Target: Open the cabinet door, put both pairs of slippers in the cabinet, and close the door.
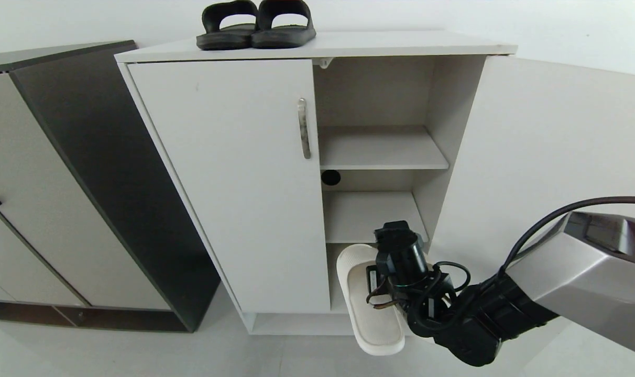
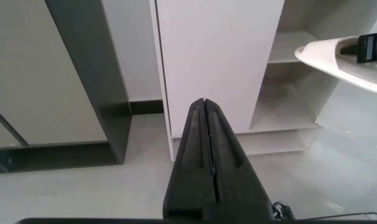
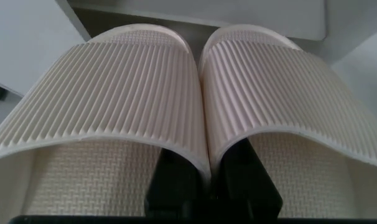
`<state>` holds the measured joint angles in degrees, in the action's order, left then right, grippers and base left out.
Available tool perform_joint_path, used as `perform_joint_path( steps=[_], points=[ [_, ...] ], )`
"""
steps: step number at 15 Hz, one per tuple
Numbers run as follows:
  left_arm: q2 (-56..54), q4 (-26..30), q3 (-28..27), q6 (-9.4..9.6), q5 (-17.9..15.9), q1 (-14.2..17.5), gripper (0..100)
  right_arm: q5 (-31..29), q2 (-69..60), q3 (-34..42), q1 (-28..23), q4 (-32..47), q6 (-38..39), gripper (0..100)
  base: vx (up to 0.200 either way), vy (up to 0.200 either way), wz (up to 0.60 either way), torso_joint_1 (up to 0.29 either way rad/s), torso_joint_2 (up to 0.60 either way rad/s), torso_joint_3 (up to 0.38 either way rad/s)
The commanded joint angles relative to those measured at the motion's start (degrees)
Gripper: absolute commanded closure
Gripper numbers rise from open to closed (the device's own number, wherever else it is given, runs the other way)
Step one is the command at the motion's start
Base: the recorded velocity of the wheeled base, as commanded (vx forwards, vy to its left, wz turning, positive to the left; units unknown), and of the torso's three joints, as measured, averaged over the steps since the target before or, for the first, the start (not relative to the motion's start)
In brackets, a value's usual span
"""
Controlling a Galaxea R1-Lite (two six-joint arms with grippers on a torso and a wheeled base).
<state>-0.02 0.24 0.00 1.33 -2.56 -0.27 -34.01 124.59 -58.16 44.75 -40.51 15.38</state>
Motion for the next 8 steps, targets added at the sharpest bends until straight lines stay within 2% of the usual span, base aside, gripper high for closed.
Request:
perform_joint_path(
  steps=[1, 4, 7, 8],
  points=[
    [0.1, 0.0, 0.0, -0.01, 0.0, 0.0, 100, -0.6, 2.6, -2.0, 0.0, -0.1, 0.1, 100, 0.0, 0.0, 0.0, 0.002, 0.0, -0.183],
    [0.1, 0.0, 0.0, -0.01, -0.1, 0.0, 100, -3.5, 2.4, -2.2, 0.1, -1.9, -0.1, 100, 0.0, 0.0, 0.0, 0.002, 0.0, -0.194],
    [0.1, 0.0, 0.0, -0.01, -0.1, 0.0, 100, -7.3, 2.6, -1.8, 0.4, -7.4, -2.0, 100, 0.0, 0.0, 0.0, 0.005, 0.0, -0.193],
    [0.1, 0.0, 0.0, -0.01, 0.0, 0.0, 100, -7.9, 2.5, -0.6, 0.5, -11.5, -4.1, 100, 0.0, 0.0, 0.0, 0.007, 0.01, -0.198]
  ],
)
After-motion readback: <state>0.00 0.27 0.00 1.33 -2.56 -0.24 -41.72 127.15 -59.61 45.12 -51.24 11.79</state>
